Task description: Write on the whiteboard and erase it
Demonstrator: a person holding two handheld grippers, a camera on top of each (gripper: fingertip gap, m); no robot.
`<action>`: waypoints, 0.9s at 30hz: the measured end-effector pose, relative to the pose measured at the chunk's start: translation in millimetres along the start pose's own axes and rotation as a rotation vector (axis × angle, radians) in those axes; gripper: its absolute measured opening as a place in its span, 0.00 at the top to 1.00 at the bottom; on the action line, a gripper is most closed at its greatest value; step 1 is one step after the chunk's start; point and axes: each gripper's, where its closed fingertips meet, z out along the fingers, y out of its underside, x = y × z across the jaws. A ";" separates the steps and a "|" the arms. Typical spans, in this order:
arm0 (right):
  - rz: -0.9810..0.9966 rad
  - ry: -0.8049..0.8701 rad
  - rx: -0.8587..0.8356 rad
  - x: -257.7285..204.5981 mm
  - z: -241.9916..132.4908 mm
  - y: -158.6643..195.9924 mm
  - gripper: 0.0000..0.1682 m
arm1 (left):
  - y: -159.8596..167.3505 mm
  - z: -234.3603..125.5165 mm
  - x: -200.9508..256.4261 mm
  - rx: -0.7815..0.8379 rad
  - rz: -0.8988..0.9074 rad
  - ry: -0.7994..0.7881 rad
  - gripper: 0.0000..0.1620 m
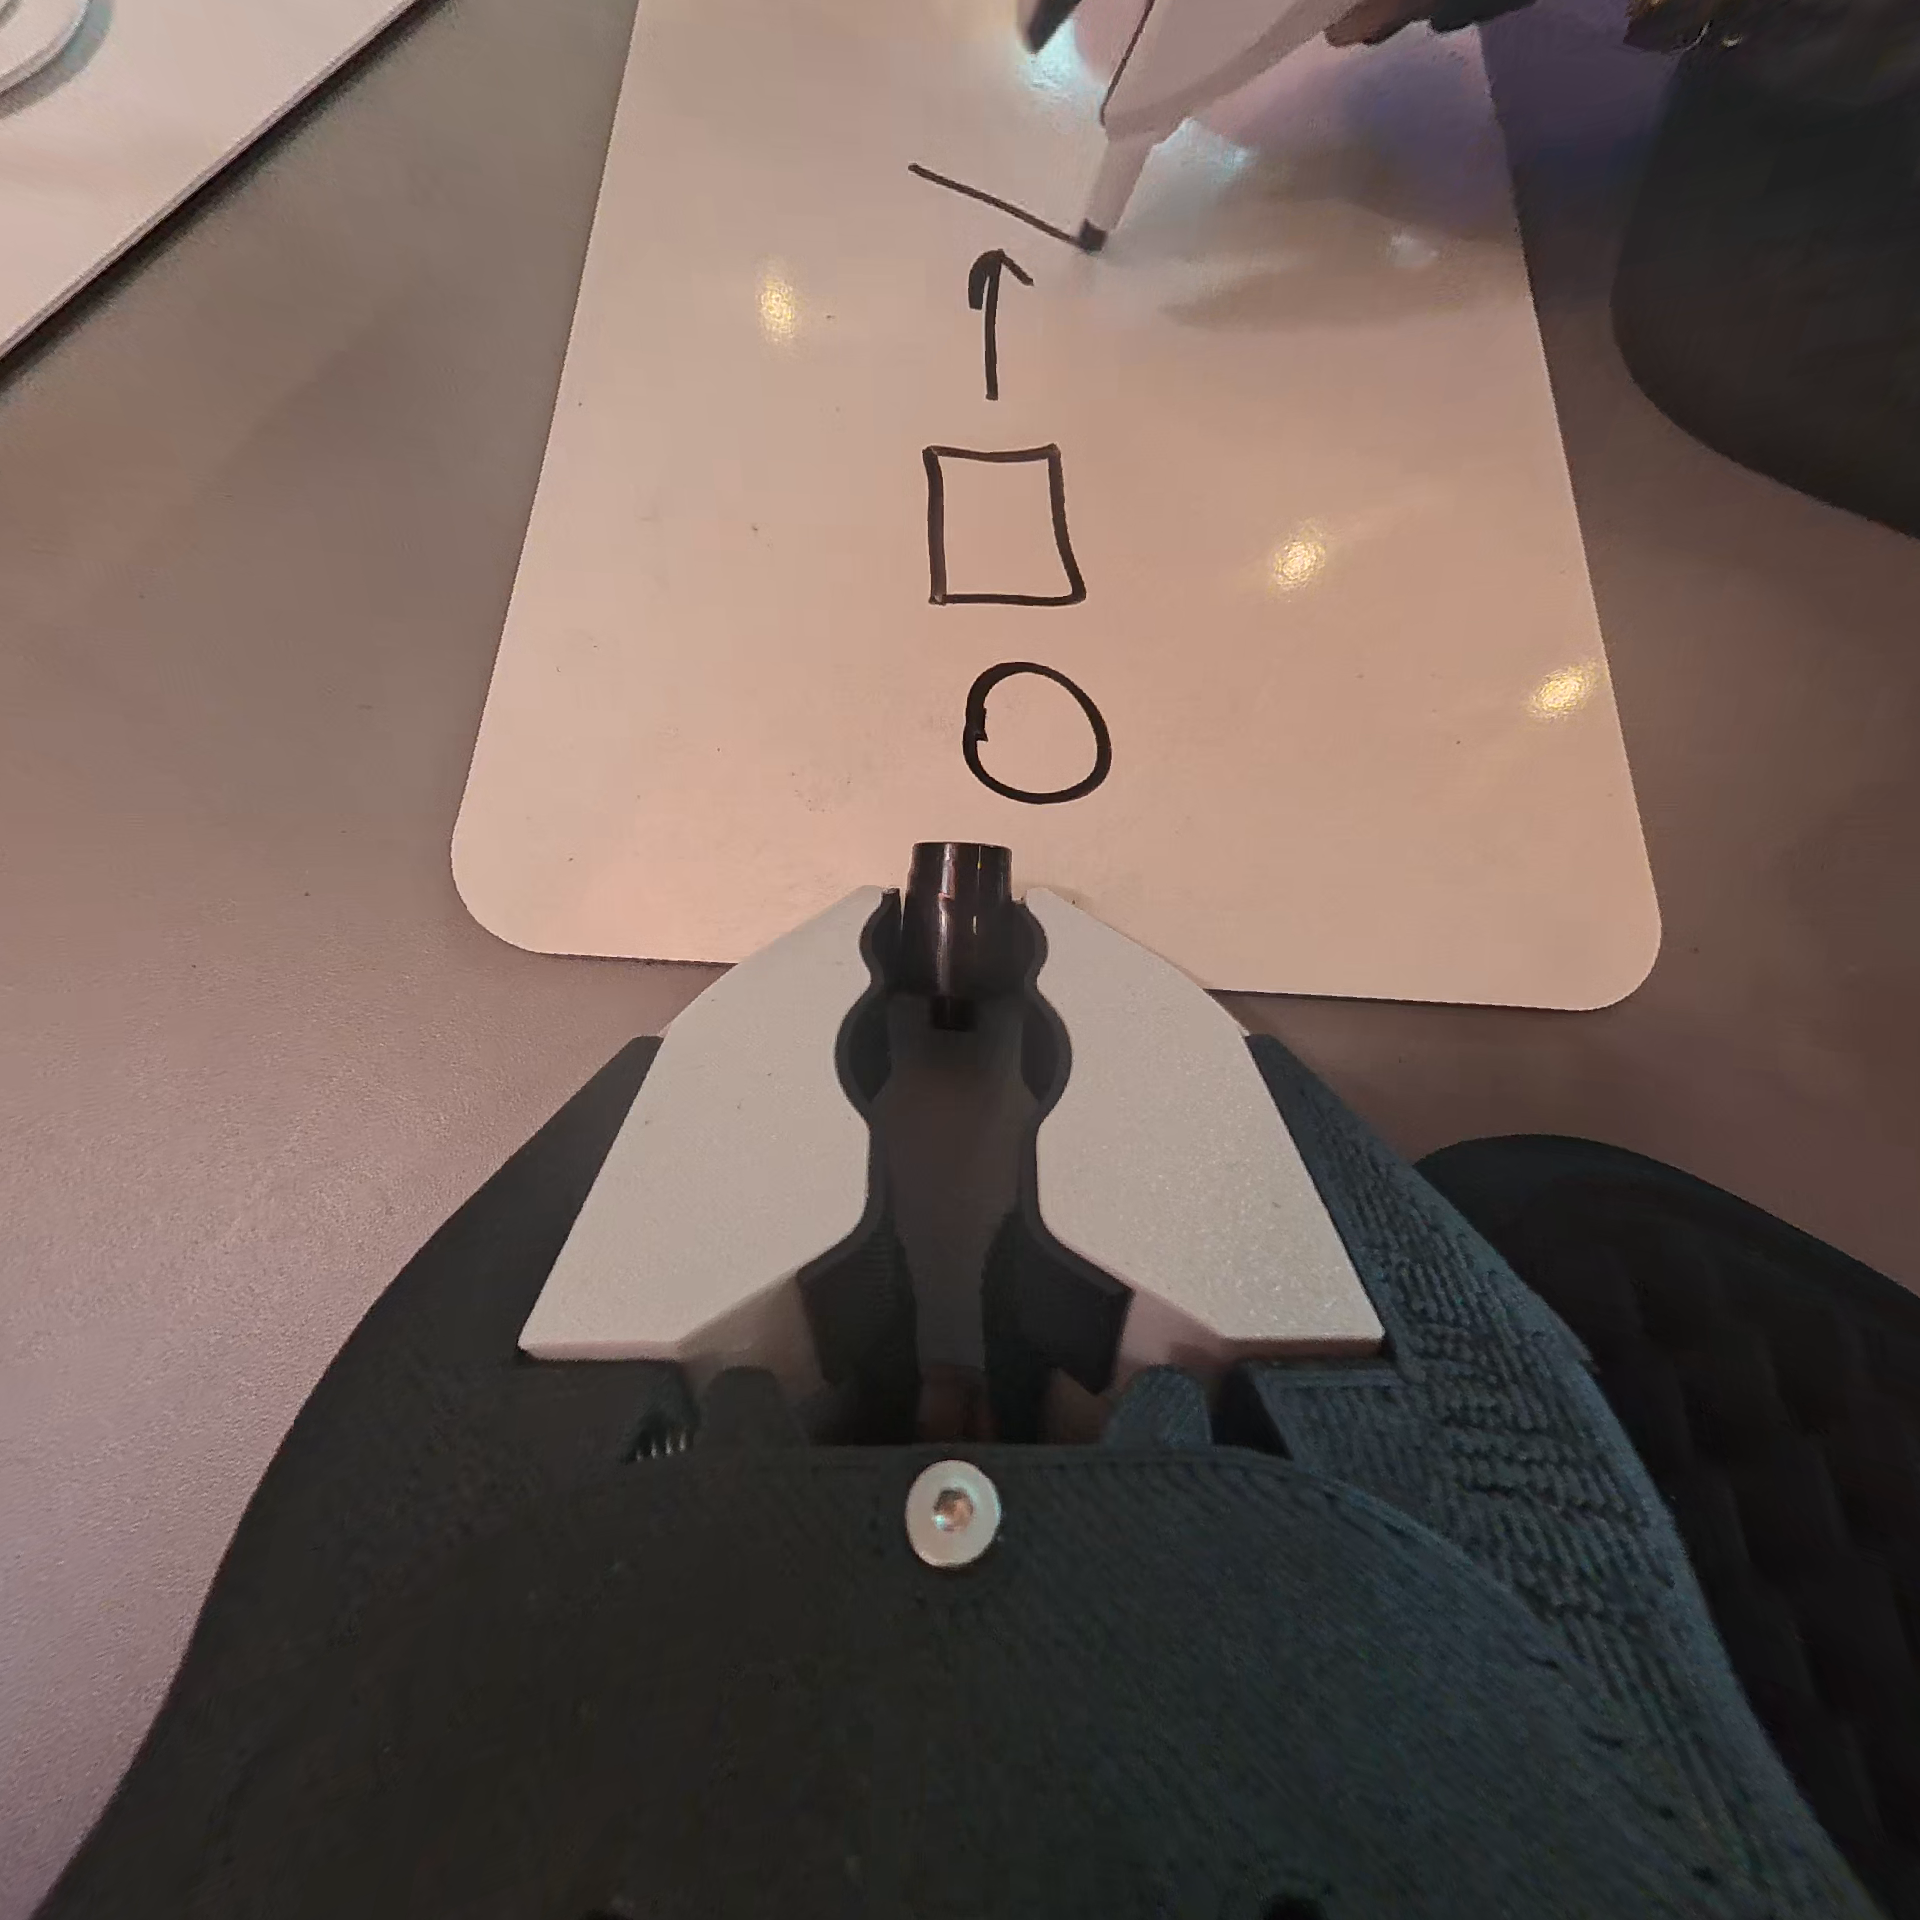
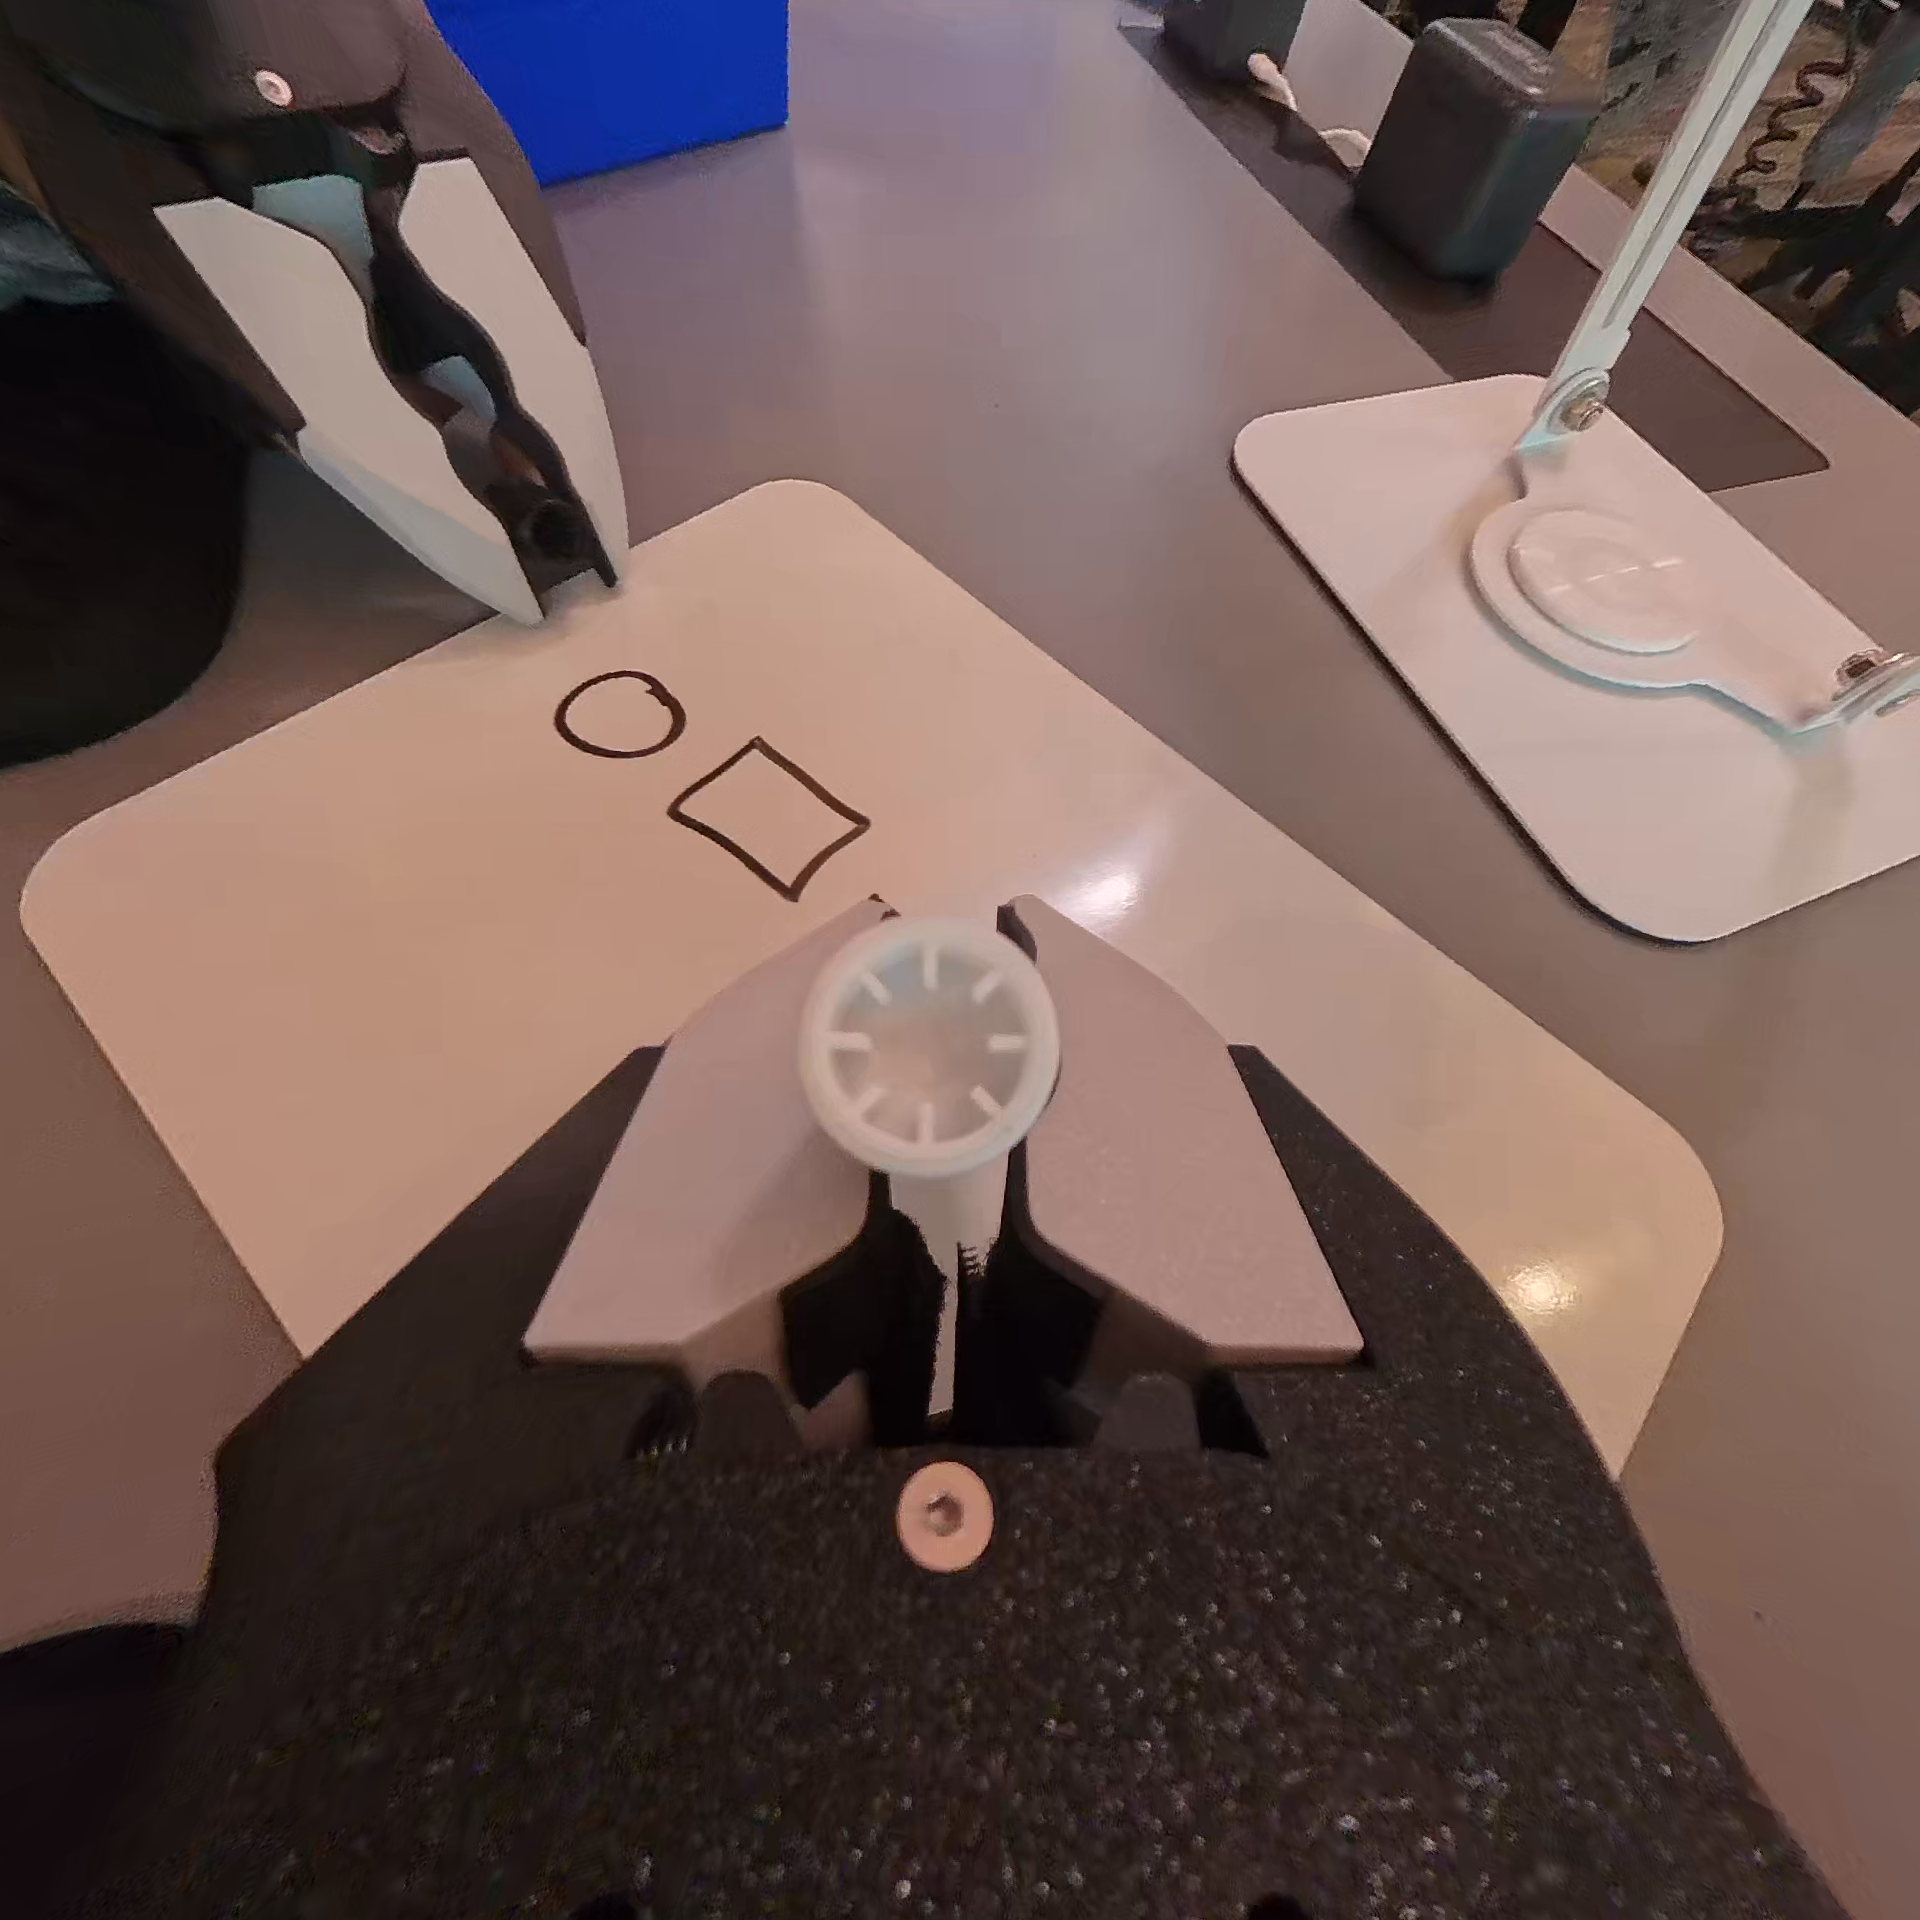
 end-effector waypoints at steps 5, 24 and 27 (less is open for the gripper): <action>0.011 0.088 0.060 30.4 3.9 -9.7 0.90 | 0.0 0.1 0.8 0.001 0.002 0.004 0.87; 0.009 0.086 -0.003 26.9 -15.8 12.4 0.89 | 0.1 0.4 1.0 0.001 0.004 0.005 0.87; -0.018 0.016 0.002 6.6 -4.2 3.6 0.89 | 0.0 0.3 0.9 0.001 0.000 0.007 0.87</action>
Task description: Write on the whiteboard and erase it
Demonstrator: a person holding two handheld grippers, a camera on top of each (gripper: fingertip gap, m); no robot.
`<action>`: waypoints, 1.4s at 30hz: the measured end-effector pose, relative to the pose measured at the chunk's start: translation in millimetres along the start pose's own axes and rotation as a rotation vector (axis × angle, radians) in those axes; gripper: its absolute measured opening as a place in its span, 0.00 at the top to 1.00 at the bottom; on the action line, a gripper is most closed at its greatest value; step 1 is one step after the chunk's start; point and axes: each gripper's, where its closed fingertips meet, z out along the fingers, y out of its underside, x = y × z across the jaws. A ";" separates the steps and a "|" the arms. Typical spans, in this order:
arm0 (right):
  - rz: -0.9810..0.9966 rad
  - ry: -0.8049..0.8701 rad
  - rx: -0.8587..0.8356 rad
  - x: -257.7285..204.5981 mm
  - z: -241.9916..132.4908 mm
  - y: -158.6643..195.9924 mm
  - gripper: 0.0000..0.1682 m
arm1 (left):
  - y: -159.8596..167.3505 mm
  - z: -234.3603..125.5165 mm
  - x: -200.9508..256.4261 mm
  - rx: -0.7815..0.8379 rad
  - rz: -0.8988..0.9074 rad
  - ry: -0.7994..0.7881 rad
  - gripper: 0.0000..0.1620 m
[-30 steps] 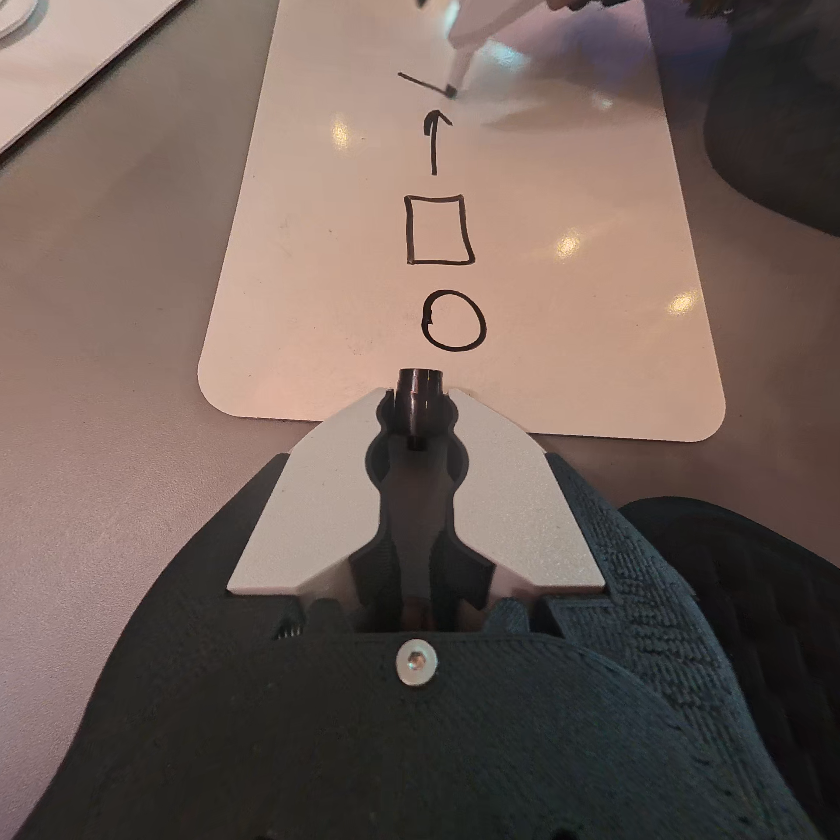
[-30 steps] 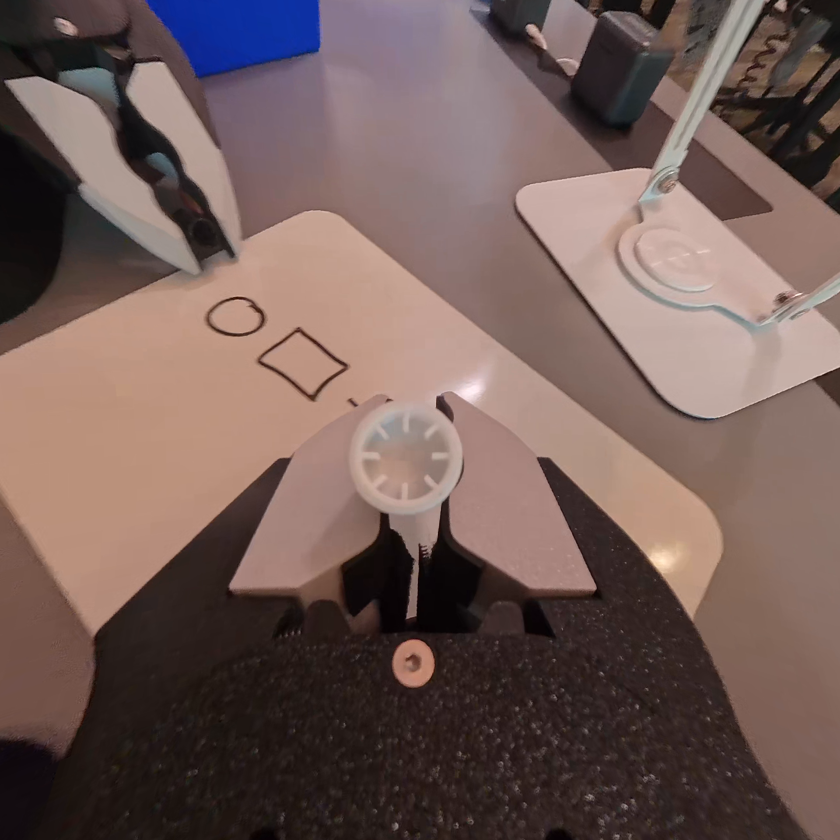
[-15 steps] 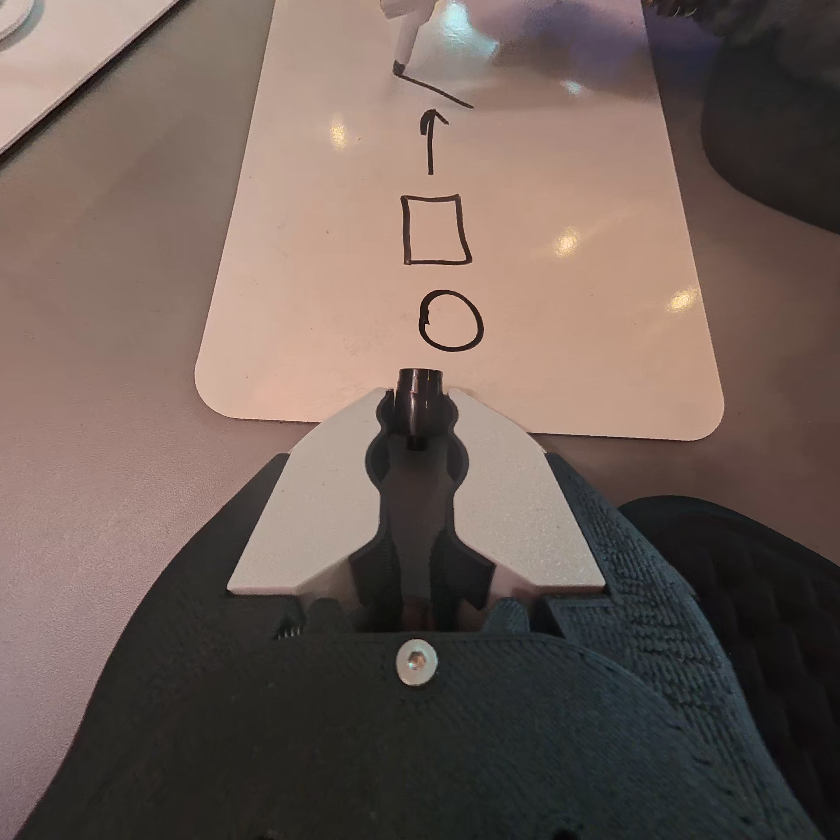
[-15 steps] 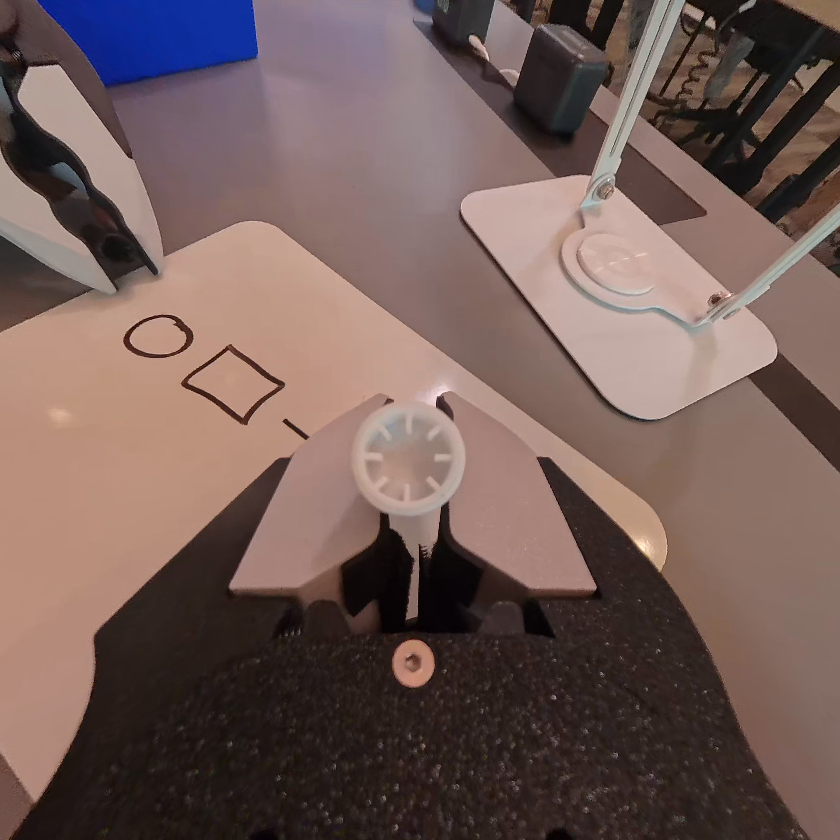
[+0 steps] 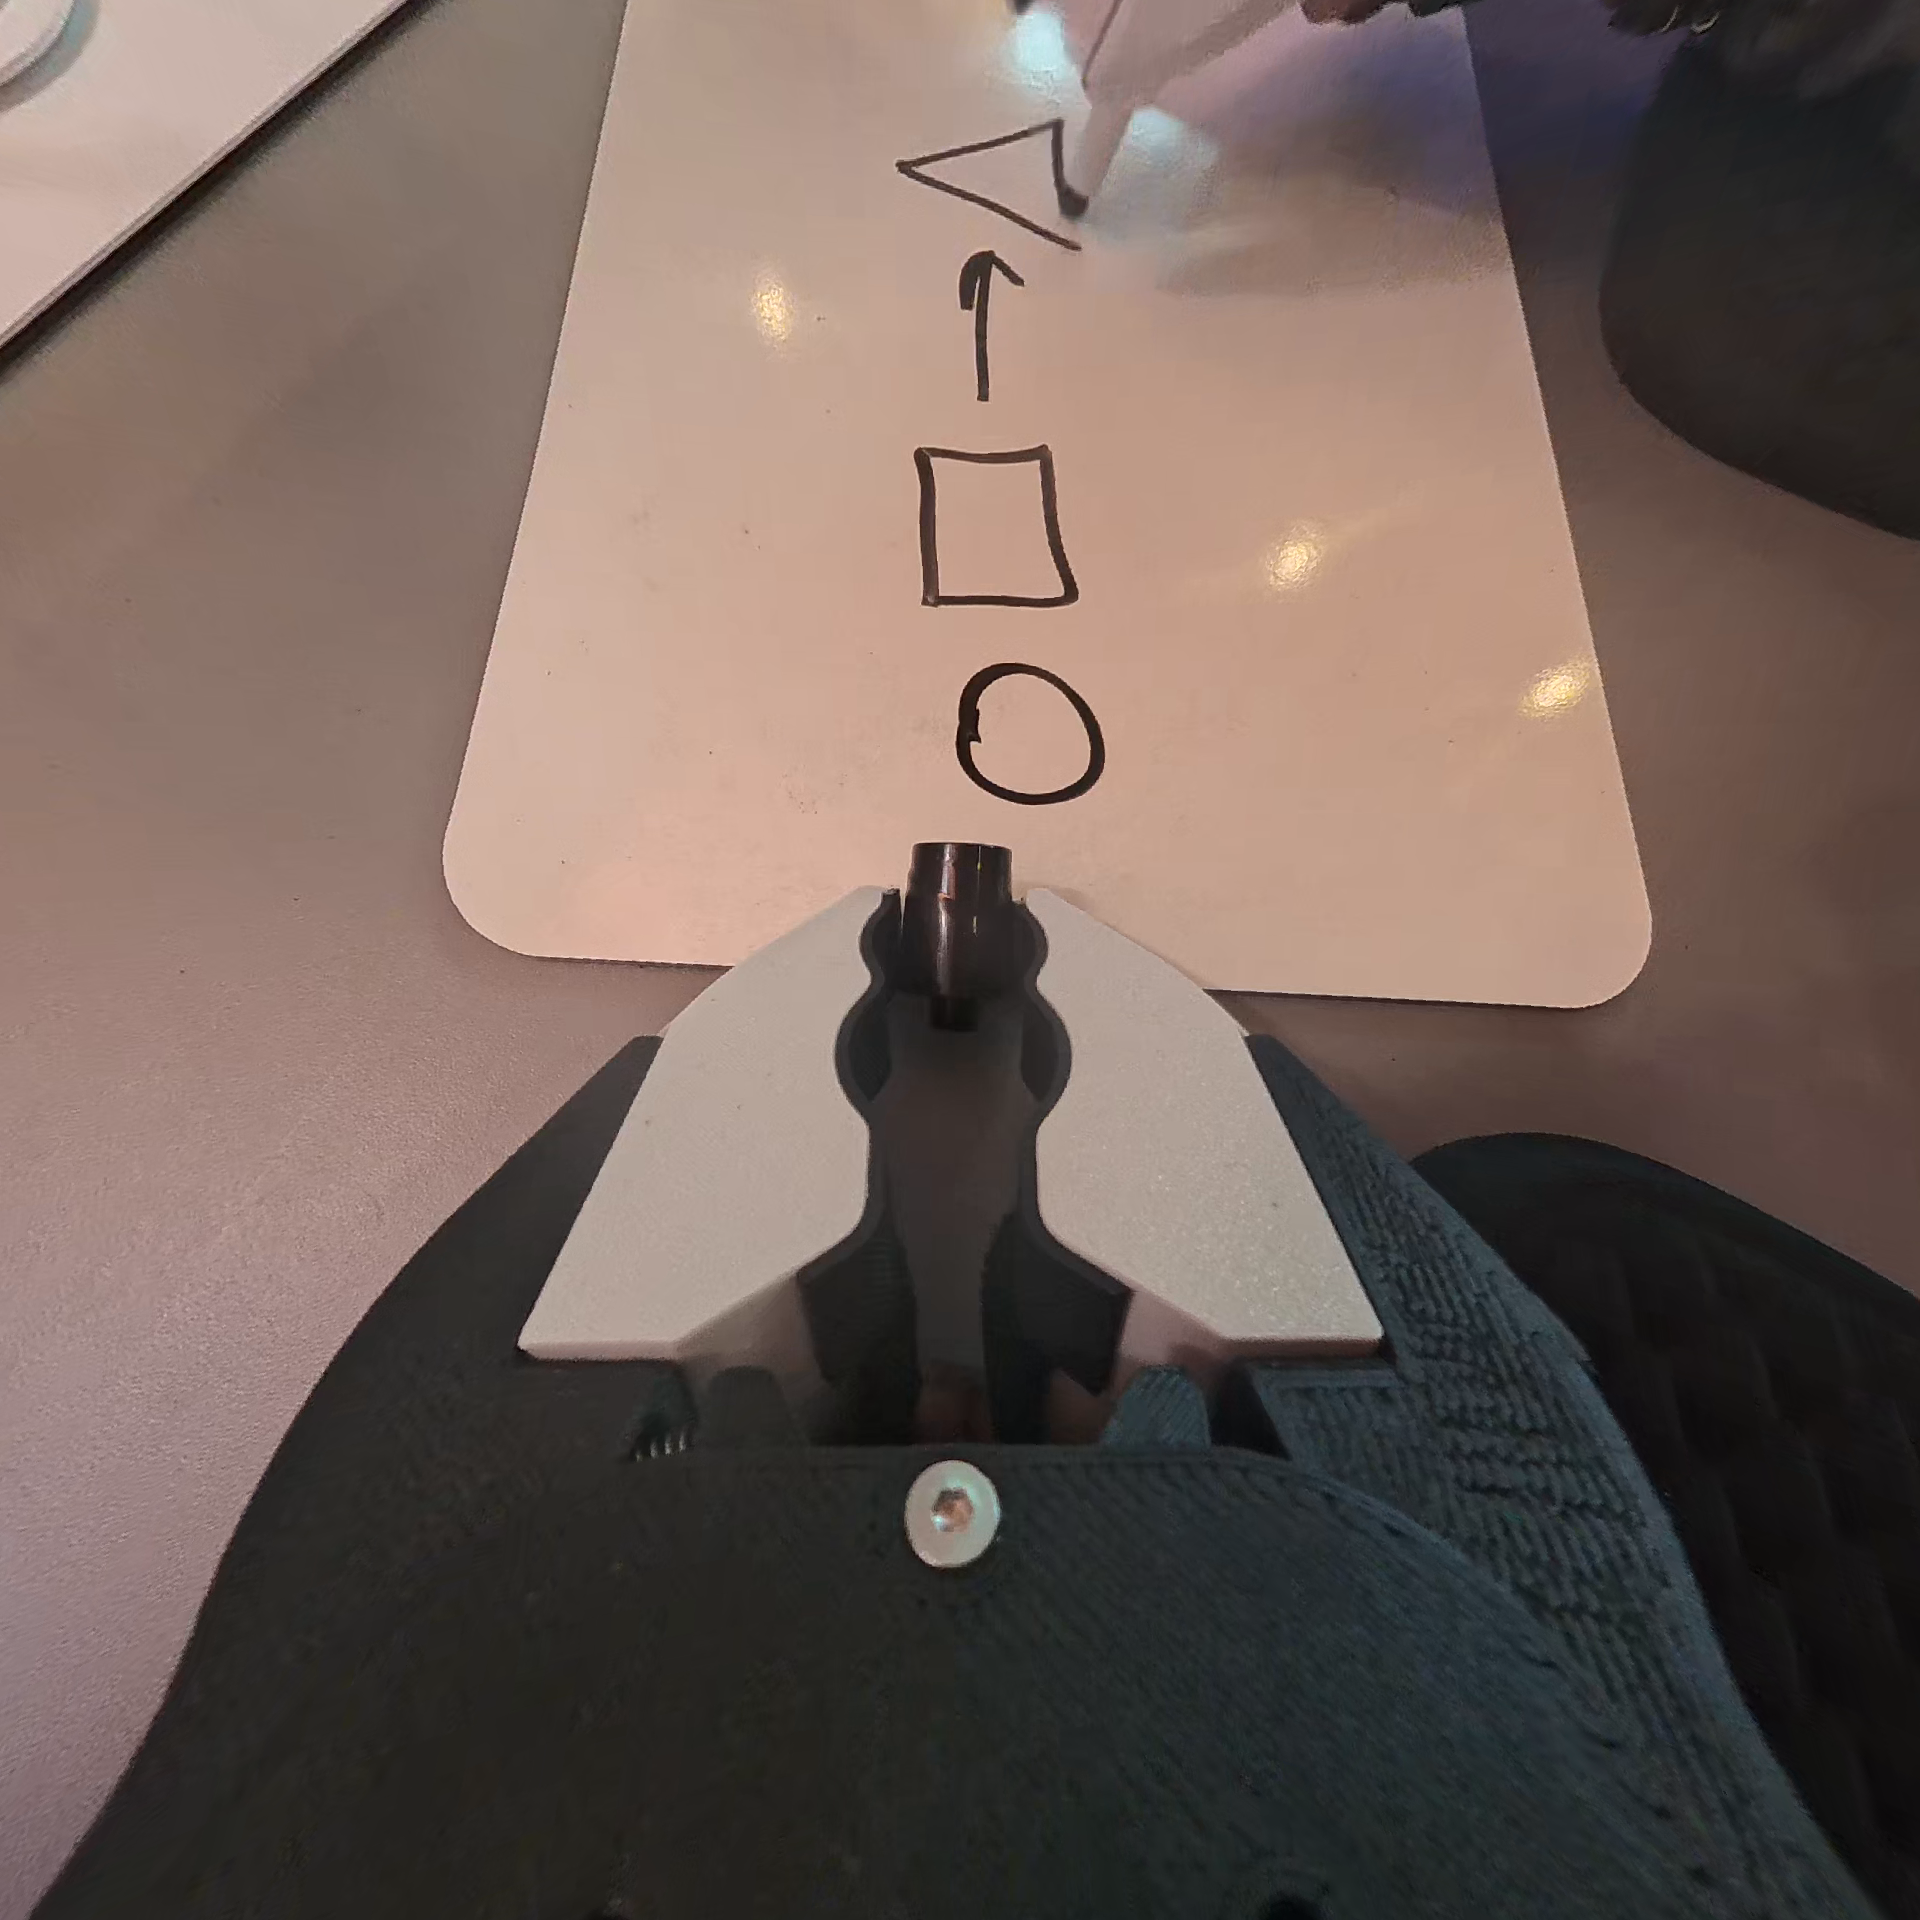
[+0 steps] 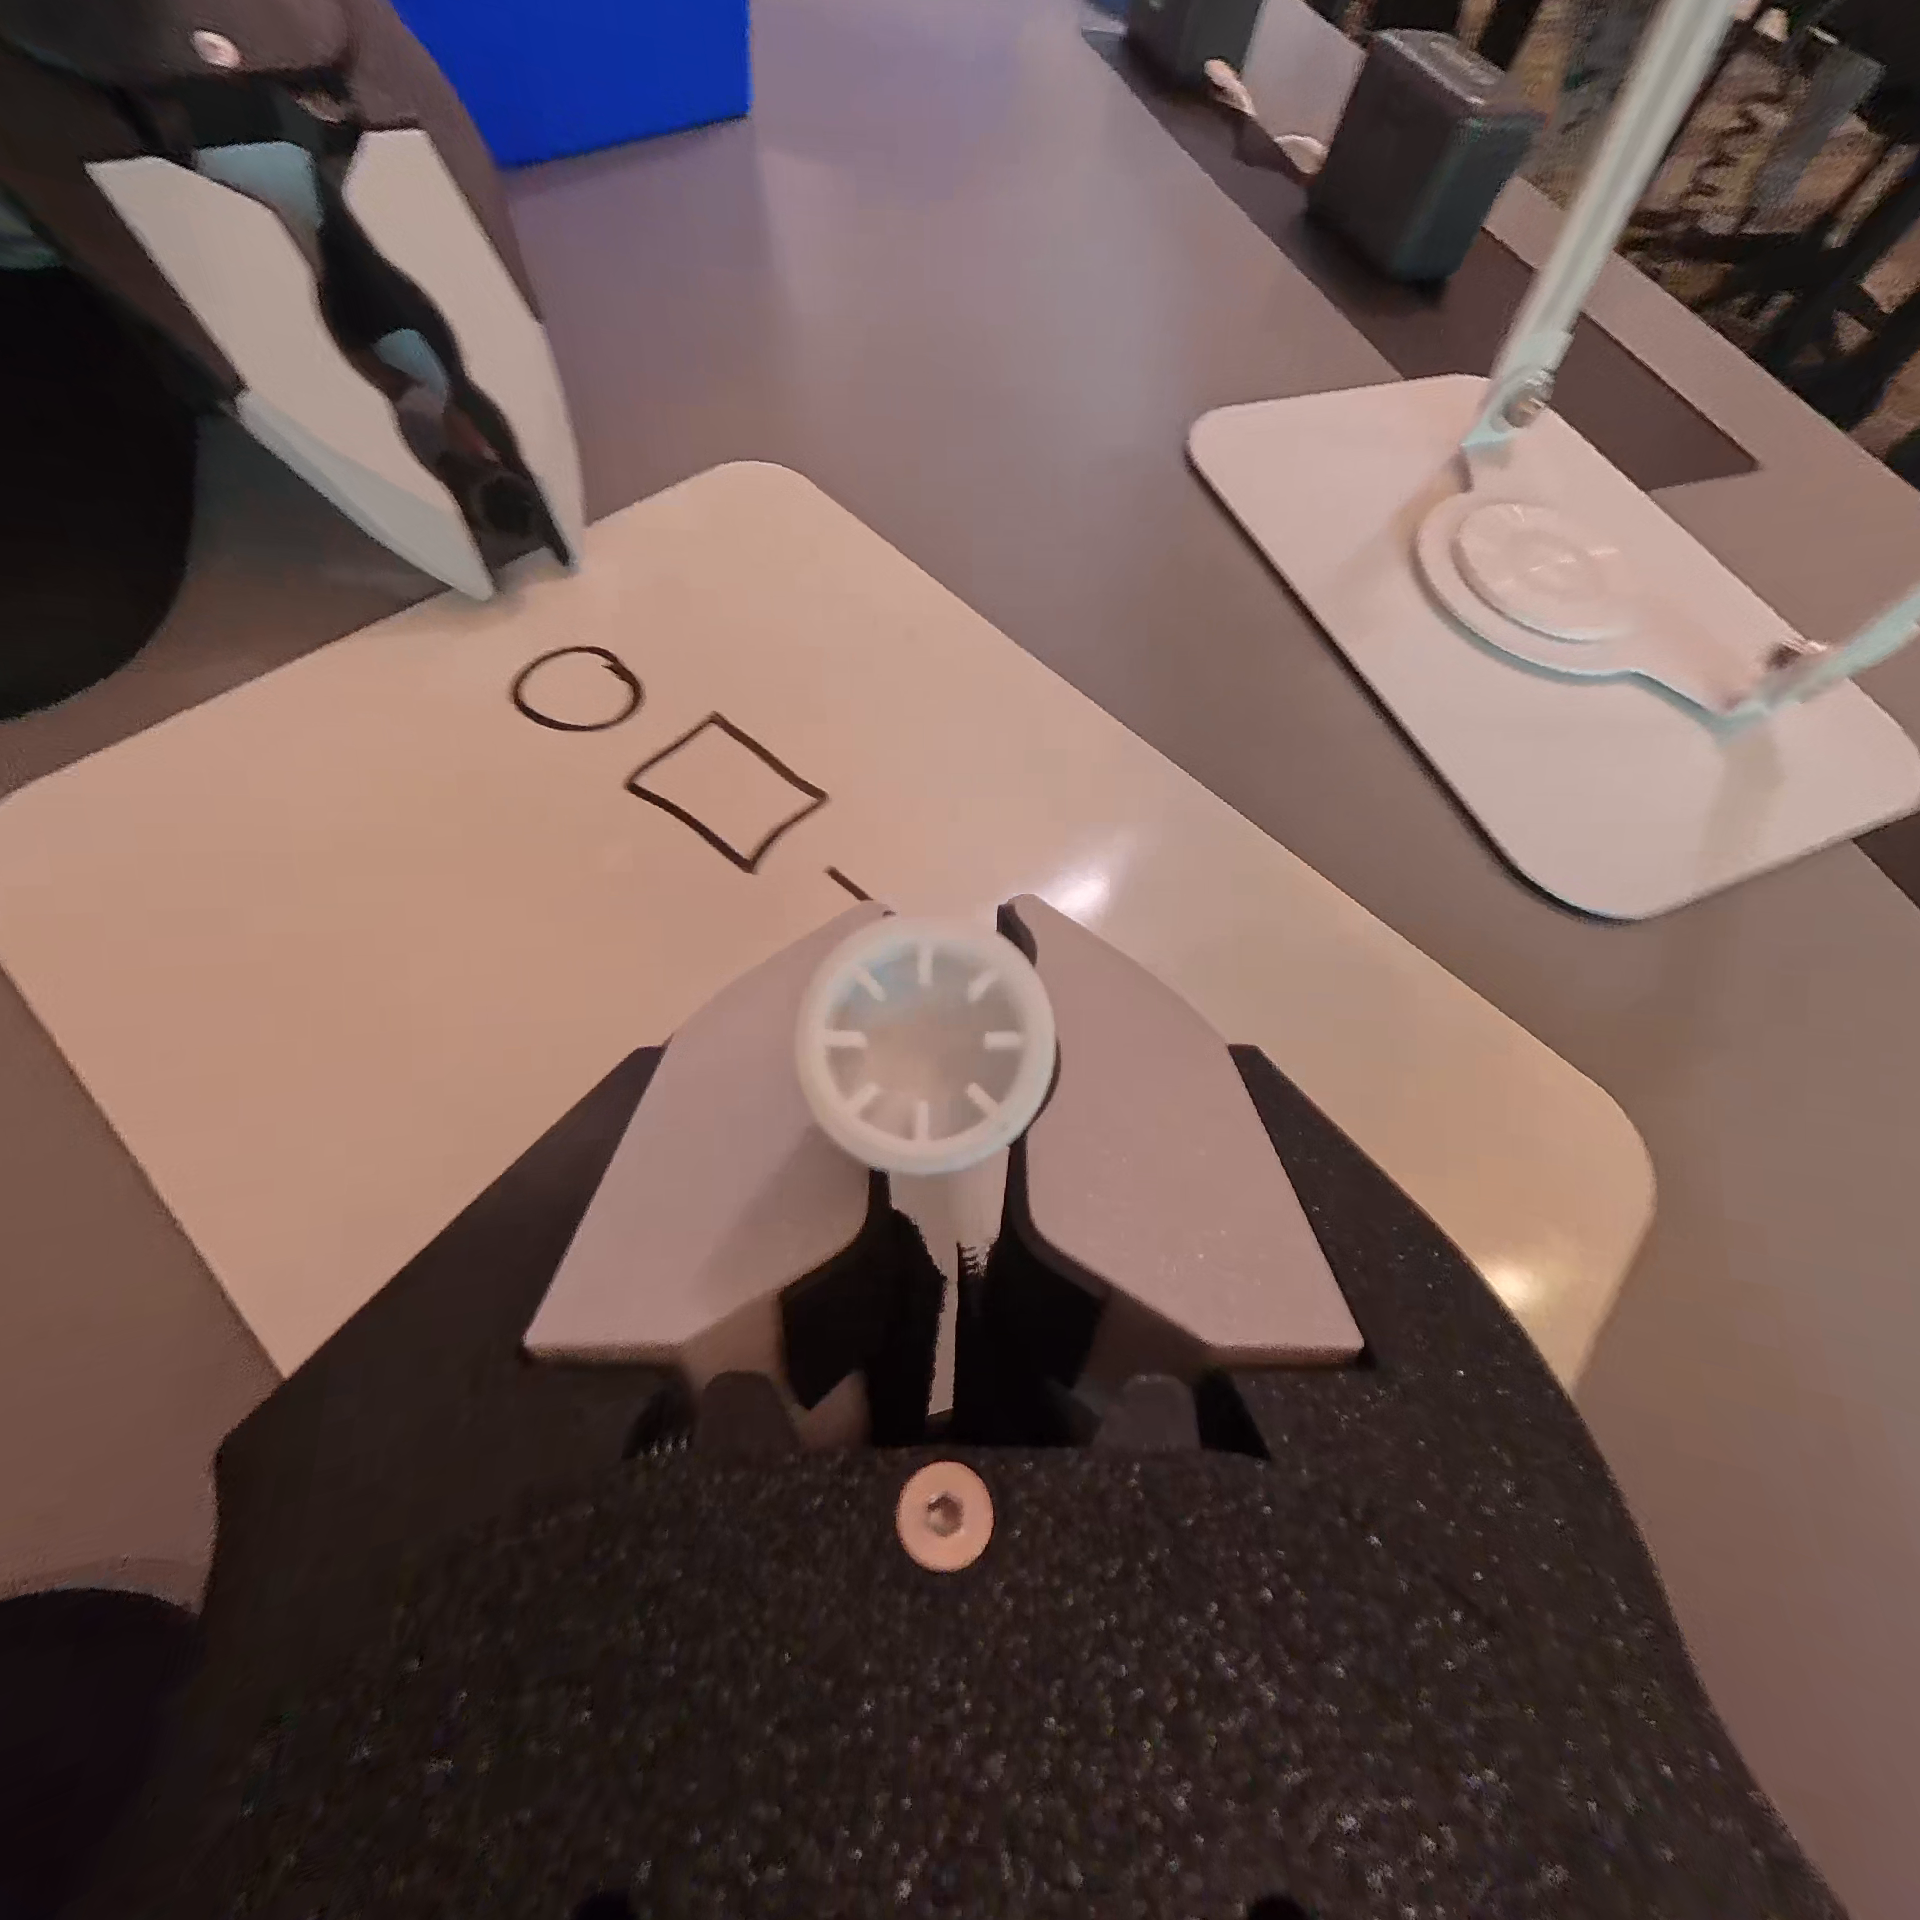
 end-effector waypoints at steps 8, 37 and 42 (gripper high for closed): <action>0.181 -0.061 0.500 -24.3 -36.6 -95.5 0.89 | -29.2 -8.4 14.2 0.187 0.102 0.030 0.88; 0.270 -0.090 0.393 -128.3 38.7 -114.0 0.89 | -59.1 -15.0 59.4 0.326 0.425 -0.133 0.90; 0.283 -0.079 0.424 -119.7 44.0 -117.1 0.89 | -58.3 -15.8 51.4 0.322 0.385 -0.099 0.89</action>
